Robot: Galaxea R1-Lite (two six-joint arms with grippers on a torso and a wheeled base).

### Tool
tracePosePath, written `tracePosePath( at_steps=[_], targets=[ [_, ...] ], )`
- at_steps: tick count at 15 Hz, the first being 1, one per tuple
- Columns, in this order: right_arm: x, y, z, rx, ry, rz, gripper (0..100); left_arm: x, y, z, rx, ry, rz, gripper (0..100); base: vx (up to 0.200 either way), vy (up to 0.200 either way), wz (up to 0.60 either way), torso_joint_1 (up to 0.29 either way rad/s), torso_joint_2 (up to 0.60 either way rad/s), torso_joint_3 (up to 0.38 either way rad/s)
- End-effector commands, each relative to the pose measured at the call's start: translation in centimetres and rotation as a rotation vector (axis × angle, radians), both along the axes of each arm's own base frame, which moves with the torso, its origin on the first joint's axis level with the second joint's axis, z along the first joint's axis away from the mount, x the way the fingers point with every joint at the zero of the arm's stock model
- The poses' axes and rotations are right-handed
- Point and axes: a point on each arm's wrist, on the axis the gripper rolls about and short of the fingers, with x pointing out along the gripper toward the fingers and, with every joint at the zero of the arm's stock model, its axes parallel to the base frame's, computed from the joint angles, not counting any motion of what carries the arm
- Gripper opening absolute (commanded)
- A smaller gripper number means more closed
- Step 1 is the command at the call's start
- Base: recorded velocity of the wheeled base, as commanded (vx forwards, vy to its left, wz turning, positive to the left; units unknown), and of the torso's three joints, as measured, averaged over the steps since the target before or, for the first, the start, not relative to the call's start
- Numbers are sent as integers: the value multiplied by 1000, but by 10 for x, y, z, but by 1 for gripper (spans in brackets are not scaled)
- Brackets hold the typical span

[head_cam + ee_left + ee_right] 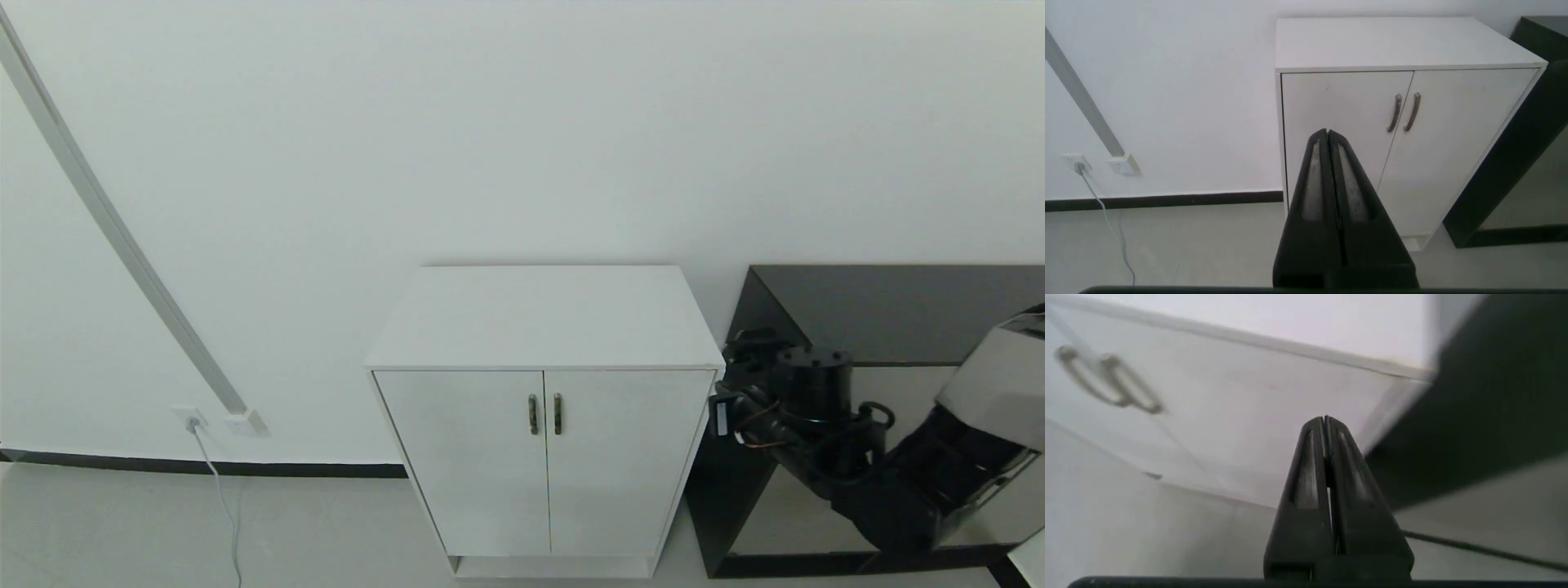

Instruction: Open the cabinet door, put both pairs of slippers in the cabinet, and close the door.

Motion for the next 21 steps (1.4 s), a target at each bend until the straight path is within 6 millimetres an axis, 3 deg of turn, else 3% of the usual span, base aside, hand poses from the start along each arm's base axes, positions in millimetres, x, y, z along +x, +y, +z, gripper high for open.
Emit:
tracePosePath(
  at_steps=[1,2,4,7,10,21],
  targets=[
    [-28,-47,34,12,-60,-136,0,0,0,0,-1,0,0,0,0,0,0,0,0,0],
    [-45,-71,40,4,-62,-210,0,0,0,0,-1,1,0,0,0,0,0,0,0,0],
    [-74,-99,42,-8,-47,-291,0,0,0,0,-1,0,0,0,0,0,0,0,0,0],
    [-114,-120,44,-8,-46,-356,0,0,0,0,-1,0,0,0,0,0,0,0,0,0],
    [-150,-124,40,-9,-40,-353,0,0,0,0,-1,0,0,0,0,0,0,0,0,0],
    [-240,-129,35,33,34,-170,0,0,0,0,-1,0,0,0,0,0,0,0,0,0]
  ],
)
